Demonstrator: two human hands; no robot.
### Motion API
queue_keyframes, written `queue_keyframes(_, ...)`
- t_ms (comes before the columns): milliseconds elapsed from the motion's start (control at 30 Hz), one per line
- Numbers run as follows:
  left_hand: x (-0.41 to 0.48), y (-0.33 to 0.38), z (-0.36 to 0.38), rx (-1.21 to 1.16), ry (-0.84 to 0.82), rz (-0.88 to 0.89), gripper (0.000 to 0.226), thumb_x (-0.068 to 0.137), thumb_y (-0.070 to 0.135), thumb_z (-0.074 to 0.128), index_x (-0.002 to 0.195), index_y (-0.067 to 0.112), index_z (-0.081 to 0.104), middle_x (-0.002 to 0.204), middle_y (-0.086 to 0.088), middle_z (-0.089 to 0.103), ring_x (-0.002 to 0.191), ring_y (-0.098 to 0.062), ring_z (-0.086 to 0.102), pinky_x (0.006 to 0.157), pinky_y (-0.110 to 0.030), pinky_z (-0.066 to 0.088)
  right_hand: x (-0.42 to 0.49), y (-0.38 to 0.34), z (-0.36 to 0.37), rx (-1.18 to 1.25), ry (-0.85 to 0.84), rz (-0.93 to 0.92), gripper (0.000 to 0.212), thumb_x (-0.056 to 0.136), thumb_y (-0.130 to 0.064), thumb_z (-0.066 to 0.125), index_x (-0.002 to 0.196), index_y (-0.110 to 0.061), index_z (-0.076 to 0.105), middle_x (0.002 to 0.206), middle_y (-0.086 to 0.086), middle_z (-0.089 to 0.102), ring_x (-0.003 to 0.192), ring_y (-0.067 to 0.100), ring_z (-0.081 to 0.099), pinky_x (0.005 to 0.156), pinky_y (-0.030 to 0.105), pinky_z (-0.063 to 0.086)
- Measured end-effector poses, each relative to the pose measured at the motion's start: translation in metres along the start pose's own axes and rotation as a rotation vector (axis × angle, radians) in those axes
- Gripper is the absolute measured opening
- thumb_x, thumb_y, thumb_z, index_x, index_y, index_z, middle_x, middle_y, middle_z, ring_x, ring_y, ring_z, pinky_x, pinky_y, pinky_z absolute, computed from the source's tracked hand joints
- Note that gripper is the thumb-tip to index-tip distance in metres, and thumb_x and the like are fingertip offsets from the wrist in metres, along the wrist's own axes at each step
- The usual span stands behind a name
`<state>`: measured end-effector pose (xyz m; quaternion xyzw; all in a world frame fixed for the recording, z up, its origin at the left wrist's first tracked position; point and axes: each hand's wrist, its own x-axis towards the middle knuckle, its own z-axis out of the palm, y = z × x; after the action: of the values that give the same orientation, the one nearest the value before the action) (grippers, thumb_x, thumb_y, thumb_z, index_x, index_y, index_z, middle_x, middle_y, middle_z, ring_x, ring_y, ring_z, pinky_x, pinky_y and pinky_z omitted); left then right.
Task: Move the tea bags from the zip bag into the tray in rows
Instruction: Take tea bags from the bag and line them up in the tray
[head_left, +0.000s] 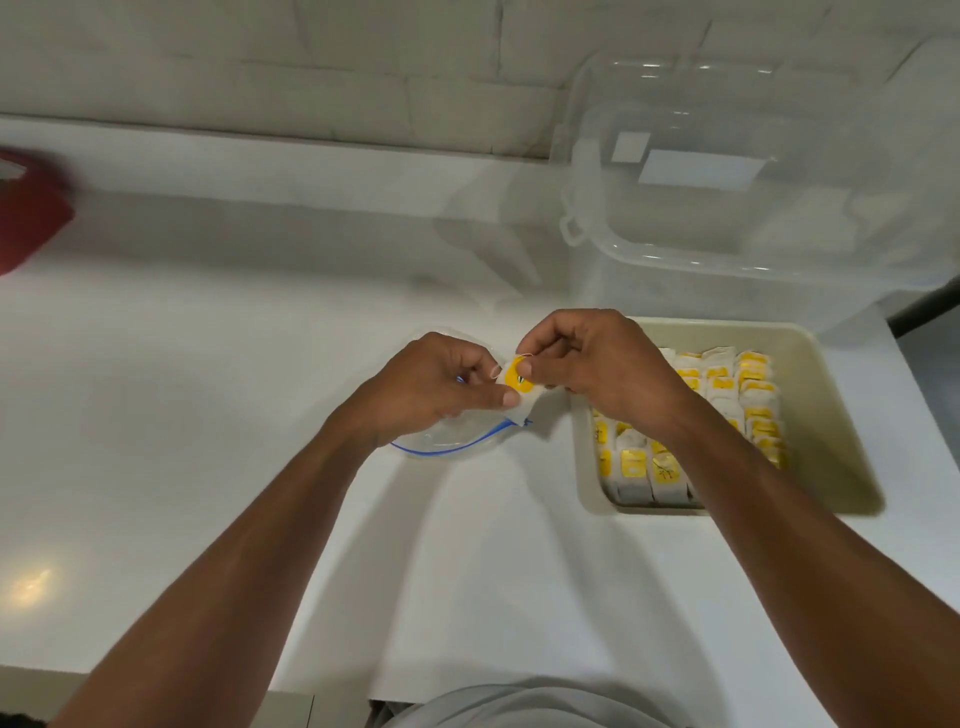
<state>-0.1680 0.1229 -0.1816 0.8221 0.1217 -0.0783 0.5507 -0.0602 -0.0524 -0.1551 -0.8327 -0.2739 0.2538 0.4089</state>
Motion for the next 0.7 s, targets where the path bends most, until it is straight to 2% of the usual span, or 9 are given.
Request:
queue_keyframes(67, 0.003, 0.004, 0.006, 0.012, -0.038, 0.014, 0.032, 0.073, 0.044, 0.084, 0.085, 0.018, 0.073, 0.084, -0.012, 0.066, 0.067, -0.012, 0.052, 0.068, -0.036, 0.043, -0.003, 0.003, -0.004, -0.021, 0.014, -0.013, 0.009, 0.081, -0.024, 0.079, 0.087, -0.026, 0.073, 0.074, -0.006, 0.07, 0.066, 0.005, 0.064, 0.06, 0.016, 0.045)
queue_keyframes(133, 0.007, 0.008, 0.011, 0.008, -0.009, 0.043, 0.022, 0.077, 0.036, 0.083, 0.08, 0.017, 0.071, 0.082, -0.01, 0.066, 0.065, -0.01, 0.051, 0.067, -0.037, 0.043, -0.006, 0.006, -0.008, 0.001, 0.005, 0.001, 0.013, 0.081, -0.025, 0.079, 0.092, -0.026, 0.073, 0.077, -0.005, 0.071, 0.068, 0.008, 0.067, 0.06, 0.016, 0.046)
queue_keyframes(233, 0.012, 0.012, 0.017, 0.022, 0.035, 0.067, 0.022, 0.079, 0.03, 0.082, 0.076, 0.014, 0.068, 0.08, -0.01, 0.065, 0.065, -0.01, 0.051, 0.067, -0.037, 0.044, -0.01, 0.012, -0.014, 0.077, -0.001, 0.064, 0.019, 0.079, -0.025, 0.082, 0.096, -0.022, 0.074, 0.074, -0.004, 0.072, 0.062, 0.006, 0.065, 0.06, 0.021, 0.048)
queue_keyframes(300, 0.013, 0.014, 0.021, 0.023, 0.006, 0.07, 0.028, 0.077, 0.034, 0.082, 0.078, 0.011, 0.067, 0.082, -0.011, 0.066, 0.068, -0.014, 0.054, 0.067, -0.037, 0.045, -0.013, 0.016, -0.018, 0.072, -0.006, 0.058, 0.011, 0.08, -0.023, 0.08, 0.09, -0.02, 0.075, 0.069, -0.005, 0.07, 0.057, 0.003, 0.061, 0.059, 0.021, 0.046)
queue_keyframes(400, 0.013, 0.02, 0.026, 0.04, -0.06, 0.08, 0.039, 0.073, 0.049, 0.08, 0.083, 0.012, 0.07, 0.081, -0.006, 0.07, 0.072, -0.021, 0.061, 0.071, -0.039, 0.048, -0.019, 0.021, -0.025, 0.02, -0.019, 0.038, 0.006, 0.083, -0.03, 0.077, 0.086, -0.026, 0.072, 0.072, -0.008, 0.07, 0.062, 0.003, 0.06, 0.065, 0.025, 0.048)
queue_keyframes(467, 0.014, 0.025, 0.031, 0.012, -0.09, 0.09, 0.032, 0.075, 0.046, 0.08, 0.081, 0.016, 0.072, 0.075, -0.002, 0.068, 0.067, -0.016, 0.059, 0.066, -0.036, 0.048, -0.026, 0.025, -0.034, 0.057, -0.053, 0.044, 0.007, 0.086, -0.03, 0.074, 0.087, -0.025, 0.069, 0.075, -0.006, 0.072, 0.066, 0.006, 0.063, 0.069, 0.027, 0.05)
queue_keyframes(567, 0.018, 0.035, 0.044, -0.045, -0.099, 0.082, 0.013, 0.079, 0.028, 0.083, 0.079, 0.024, 0.071, 0.068, 0.003, 0.065, 0.063, -0.012, 0.056, 0.06, -0.029, 0.048, -0.038, 0.032, -0.051, 0.098, -0.079, 0.047, 0.005, 0.089, -0.024, 0.071, 0.091, -0.022, 0.066, 0.074, 0.001, 0.072, 0.067, 0.012, 0.068, 0.067, 0.027, 0.052)
queue_keyframes(700, 0.023, 0.049, 0.062, 0.073, -0.072, 0.108, 0.018, 0.077, 0.034, 0.084, 0.09, 0.028, 0.074, 0.079, 0.006, 0.071, 0.059, 0.0, 0.055, 0.06, -0.022, 0.043, -0.049, 0.054, -0.073, 0.093, -0.055, 0.059, 0.005, 0.091, -0.021, 0.069, 0.091, -0.022, 0.064, 0.075, 0.004, 0.072, 0.07, 0.016, 0.07, 0.069, 0.033, 0.053)
